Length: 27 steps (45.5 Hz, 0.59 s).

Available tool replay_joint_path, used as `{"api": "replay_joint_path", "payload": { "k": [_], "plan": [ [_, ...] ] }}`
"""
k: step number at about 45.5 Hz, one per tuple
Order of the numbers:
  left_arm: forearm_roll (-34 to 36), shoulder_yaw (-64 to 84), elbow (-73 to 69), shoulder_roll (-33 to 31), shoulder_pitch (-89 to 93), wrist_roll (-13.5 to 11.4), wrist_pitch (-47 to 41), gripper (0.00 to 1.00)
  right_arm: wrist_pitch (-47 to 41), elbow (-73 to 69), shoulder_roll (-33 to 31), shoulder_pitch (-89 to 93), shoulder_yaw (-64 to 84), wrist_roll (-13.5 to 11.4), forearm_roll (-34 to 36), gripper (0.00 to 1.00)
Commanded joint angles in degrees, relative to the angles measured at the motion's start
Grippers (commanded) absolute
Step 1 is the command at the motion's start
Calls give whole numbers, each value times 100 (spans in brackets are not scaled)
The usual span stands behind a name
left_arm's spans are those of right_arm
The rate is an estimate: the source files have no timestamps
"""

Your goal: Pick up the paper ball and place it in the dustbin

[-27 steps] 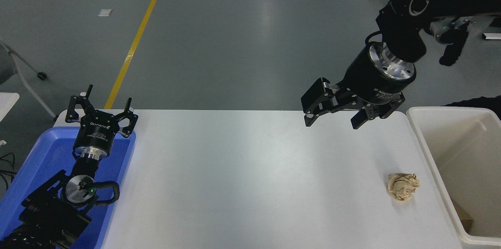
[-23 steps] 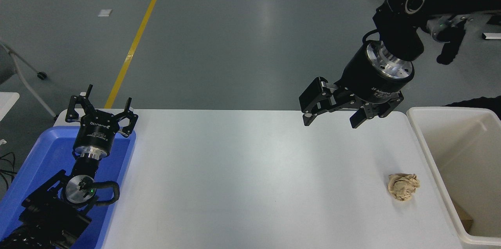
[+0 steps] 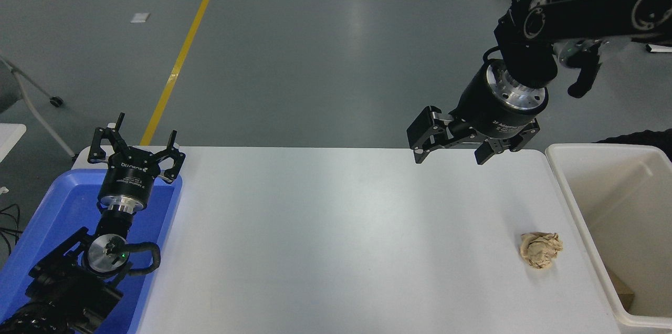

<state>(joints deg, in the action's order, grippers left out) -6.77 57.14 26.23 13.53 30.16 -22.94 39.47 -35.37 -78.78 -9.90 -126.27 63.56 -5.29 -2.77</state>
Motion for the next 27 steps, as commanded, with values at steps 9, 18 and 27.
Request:
{"api": "replay_joint_path", "payload": {
  "k": [9,18,27],
  "plan": [
    [0,-1,-4,0,-1,0,-1,100,732,1092,-1496,2131,-177,63,-1954,100],
    [0,-1,-4,0,-1,0,-1,100,1067,1488,-2278,3441,-896,72,-3036,100],
    [0,-1,5,0,-1,0,-1,100,1120,1602,-2701,4373,-1714,72,-3608,100]
  ]
}}
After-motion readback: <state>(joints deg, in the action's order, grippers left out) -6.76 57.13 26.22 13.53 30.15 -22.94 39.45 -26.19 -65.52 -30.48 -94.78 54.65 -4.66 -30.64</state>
